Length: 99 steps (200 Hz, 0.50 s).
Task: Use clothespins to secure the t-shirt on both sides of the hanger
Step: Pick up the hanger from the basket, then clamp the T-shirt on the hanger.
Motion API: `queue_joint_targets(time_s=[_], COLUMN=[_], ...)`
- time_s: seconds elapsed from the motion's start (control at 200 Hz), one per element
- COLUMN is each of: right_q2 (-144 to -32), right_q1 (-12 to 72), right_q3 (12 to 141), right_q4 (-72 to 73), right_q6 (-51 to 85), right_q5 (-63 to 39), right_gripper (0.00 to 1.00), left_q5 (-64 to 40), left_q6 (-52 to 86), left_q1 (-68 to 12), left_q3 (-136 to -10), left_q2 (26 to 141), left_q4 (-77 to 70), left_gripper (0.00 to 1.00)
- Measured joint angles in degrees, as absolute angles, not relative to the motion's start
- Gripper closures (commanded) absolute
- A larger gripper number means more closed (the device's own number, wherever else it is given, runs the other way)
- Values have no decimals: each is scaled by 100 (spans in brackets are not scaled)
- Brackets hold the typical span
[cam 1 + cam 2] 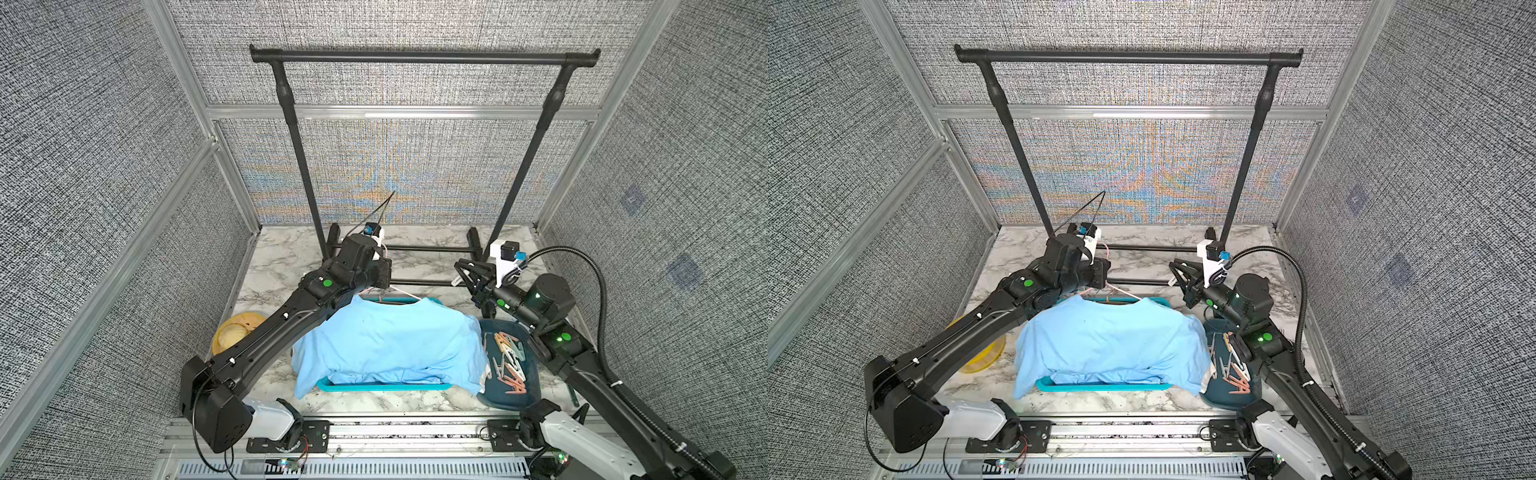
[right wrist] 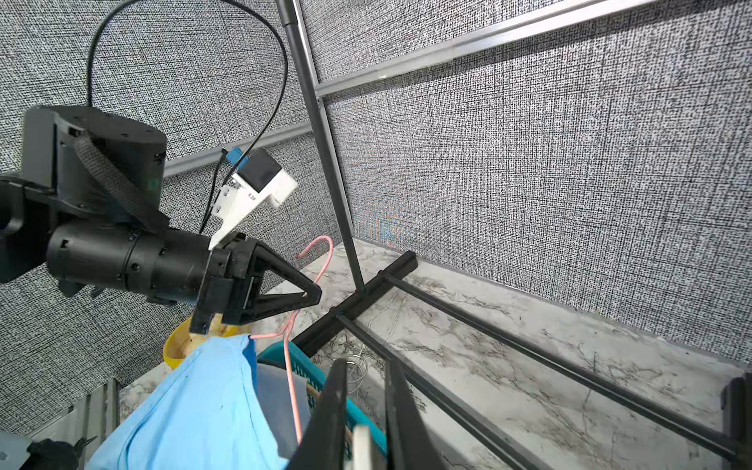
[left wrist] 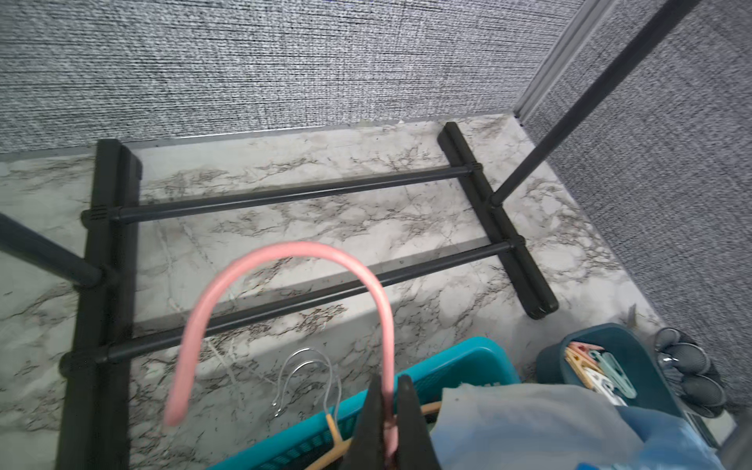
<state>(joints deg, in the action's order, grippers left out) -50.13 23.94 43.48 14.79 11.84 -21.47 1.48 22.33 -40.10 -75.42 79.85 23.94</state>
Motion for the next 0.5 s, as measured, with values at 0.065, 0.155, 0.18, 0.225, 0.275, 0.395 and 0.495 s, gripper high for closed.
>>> queue_joint_targets(time_s=[0.065,0.155,0.18,0.225,0.275,0.395,0.495], right_q2=[-4978,-4934,-4923,-4906,-4893,-4882,-4886], right_q1=[2394,2392,2392,2392,2392,2392,2392], right_q3=[4348,4351,4351,4351,4357,4386,4386], right_q4=[1466,1437,1428,1413,1374,1302,1267], right_q6=[1138,1037,1011,967,908,847,823], right_q5=[-2206,-2366,-2429,-2480,-2556,-2657,-2751], right_gripper=[100,100,100,100,100,100,100], left_q5=[80,1,1,1,3,3,3], left_q6=[2255,2252,2250,2248,2228,2154,2145], left_q1=[-4007,-4007,-4007,-4010,-4010,-4010,-4010], left_q3=[-7679,-7808,-7832,-7859,-7898,-8060,-8138], left_q2=[8040,8062,8055,8025,7988,7911,7850], left_q4=[2418,2506,2534,2556,2606,2722,2799], left_gripper=[100,100,100,100,100,100,100])
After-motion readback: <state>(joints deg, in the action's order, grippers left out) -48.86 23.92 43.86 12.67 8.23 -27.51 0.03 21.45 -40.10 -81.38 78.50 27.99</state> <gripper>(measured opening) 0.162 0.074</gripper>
